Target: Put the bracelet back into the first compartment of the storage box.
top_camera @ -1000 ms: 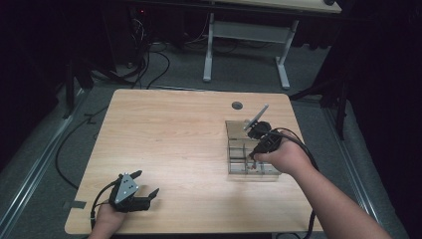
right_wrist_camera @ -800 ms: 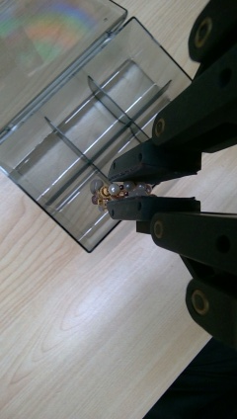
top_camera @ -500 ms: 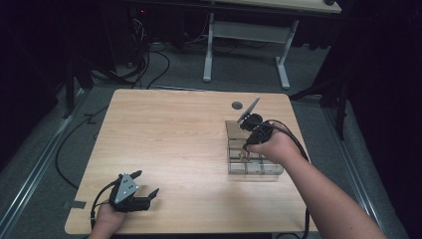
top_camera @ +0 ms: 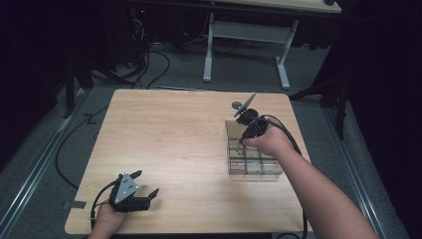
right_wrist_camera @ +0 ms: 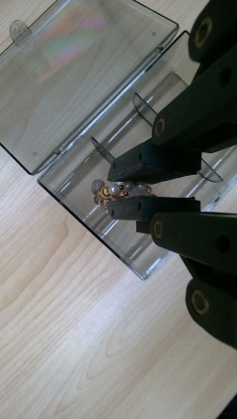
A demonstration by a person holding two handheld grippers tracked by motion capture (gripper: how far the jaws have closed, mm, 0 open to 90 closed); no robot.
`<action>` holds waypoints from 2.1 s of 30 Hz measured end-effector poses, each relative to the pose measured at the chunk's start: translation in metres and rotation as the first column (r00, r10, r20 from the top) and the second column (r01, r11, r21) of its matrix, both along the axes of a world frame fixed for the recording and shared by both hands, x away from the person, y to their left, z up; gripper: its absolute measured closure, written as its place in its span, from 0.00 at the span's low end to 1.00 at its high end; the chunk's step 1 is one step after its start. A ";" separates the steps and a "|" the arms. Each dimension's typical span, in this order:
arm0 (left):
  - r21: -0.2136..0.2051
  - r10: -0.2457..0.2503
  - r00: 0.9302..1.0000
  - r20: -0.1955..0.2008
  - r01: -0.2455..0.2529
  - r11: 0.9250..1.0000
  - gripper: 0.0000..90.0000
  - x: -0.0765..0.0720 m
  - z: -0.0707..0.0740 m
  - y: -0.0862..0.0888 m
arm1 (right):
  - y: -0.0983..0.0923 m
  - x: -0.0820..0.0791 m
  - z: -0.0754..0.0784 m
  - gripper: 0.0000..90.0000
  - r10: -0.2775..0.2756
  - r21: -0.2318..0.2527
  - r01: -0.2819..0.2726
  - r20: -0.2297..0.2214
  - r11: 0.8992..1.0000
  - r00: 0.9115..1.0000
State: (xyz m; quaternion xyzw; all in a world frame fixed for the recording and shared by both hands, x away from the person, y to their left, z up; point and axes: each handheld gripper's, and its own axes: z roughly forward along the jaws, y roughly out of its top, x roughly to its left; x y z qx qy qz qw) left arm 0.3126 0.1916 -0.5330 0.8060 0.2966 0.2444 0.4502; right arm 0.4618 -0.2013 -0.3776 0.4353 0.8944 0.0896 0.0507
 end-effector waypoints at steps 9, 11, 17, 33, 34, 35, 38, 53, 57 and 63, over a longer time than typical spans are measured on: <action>0.000 -0.001 1.000 0.000 0.001 1.000 0.17 0.000 0.000 0.000 | 0.003 0.018 -0.017 0.91 0.004 0.002 -0.004 -0.008 1.000 1.000; 0.001 -0.002 1.000 0.001 0.002 1.000 0.17 0.000 0.000 0.000 | 0.005 0.021 -0.022 0.91 0.002 0.003 -0.002 -0.014 1.000 1.000; 0.001 -0.002 1.000 0.000 0.002 1.000 0.17 0.000 0.000 0.000 | 0.007 0.026 -0.032 0.91 -0.014 -0.001 0.014 -0.020 1.000 1.000; 0.002 -0.001 1.000 0.005 0.001 1.000 0.17 -0.001 0.000 0.000 | 0.003 0.033 -0.068 0.91 -0.038 0.002 0.038 -0.016 0.999 0.999; 0.002 -0.001 1.000 0.005 0.001 1.000 0.17 0.000 0.000 0.000 | 0.003 0.033 -0.070 0.91 -0.038 0.004 0.038 -0.018 0.999 0.999; 0.001 -0.001 1.000 0.005 0.001 1.000 0.17 0.000 0.000 0.000 | 0.003 0.033 -0.073 0.91 -0.036 0.000 0.036 -0.023 0.999 0.999; 0.001 -0.002 1.000 0.003 0.002 1.000 0.17 0.000 0.000 0.000 | 0.004 0.033 -0.078 0.90 -0.041 -0.004 0.041 -0.021 0.999 0.999; 0.011 -0.004 1.000 0.002 0.004 1.000 0.17 0.000 0.000 -0.001 | 0.000 0.022 -0.057 0.80 -0.064 0.030 0.063 0.028 0.998 0.998; 0.010 -0.003 1.000 -0.001 0.003 1.000 0.17 0.000 0.000 -0.001 | 0.000 0.015 -0.049 0.79 -0.072 0.034 0.071 0.038 0.997 0.997; 0.011 -0.005 1.000 -0.003 0.005 1.000 0.17 0.000 0.000 -0.001 | -0.001 0.000 -0.043 0.78 -0.084 0.041 0.082 0.037 0.996 0.996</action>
